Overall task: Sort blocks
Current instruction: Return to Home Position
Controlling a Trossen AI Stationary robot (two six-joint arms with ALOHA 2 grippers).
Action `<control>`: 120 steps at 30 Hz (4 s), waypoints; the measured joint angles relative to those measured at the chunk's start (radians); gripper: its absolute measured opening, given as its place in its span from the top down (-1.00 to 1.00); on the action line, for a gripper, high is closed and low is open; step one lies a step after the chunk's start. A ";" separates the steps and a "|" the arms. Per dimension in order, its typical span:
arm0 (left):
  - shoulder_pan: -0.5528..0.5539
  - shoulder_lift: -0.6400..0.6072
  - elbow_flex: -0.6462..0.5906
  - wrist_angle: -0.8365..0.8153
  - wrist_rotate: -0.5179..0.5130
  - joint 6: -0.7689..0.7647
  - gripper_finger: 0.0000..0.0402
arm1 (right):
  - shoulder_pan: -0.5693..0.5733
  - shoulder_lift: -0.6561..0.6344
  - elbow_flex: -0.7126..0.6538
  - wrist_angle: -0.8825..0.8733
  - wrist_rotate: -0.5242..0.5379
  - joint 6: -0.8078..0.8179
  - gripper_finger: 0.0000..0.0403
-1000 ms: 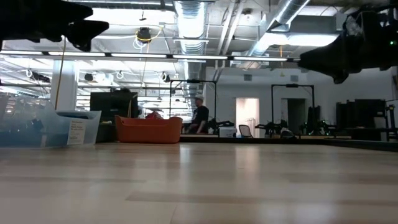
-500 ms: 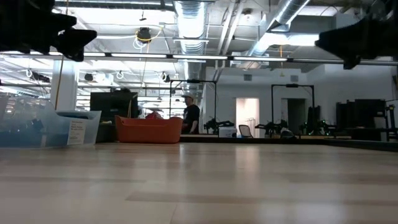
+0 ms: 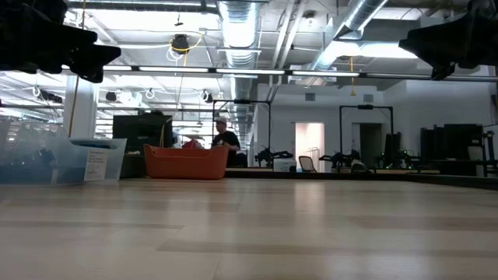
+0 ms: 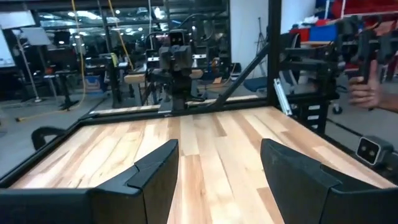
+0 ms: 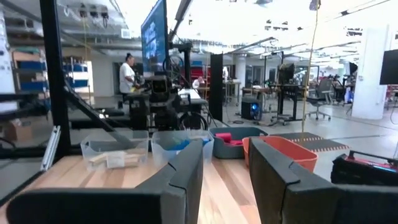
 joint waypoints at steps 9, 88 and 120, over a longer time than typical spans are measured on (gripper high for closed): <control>0.000 0.001 0.000 -0.050 -0.031 -0.039 -0.10 | 0.000 -0.001 -0.001 -0.027 0.000 -0.053 0.37; 0.000 0.000 0.002 -0.086 -0.030 0.059 -0.10 | -0.210 0.124 0.000 -0.181 0.000 -0.095 0.37; 0.000 0.000 0.001 -0.086 -0.030 0.059 -0.10 | -0.210 0.124 0.000 -0.181 0.000 -0.095 0.37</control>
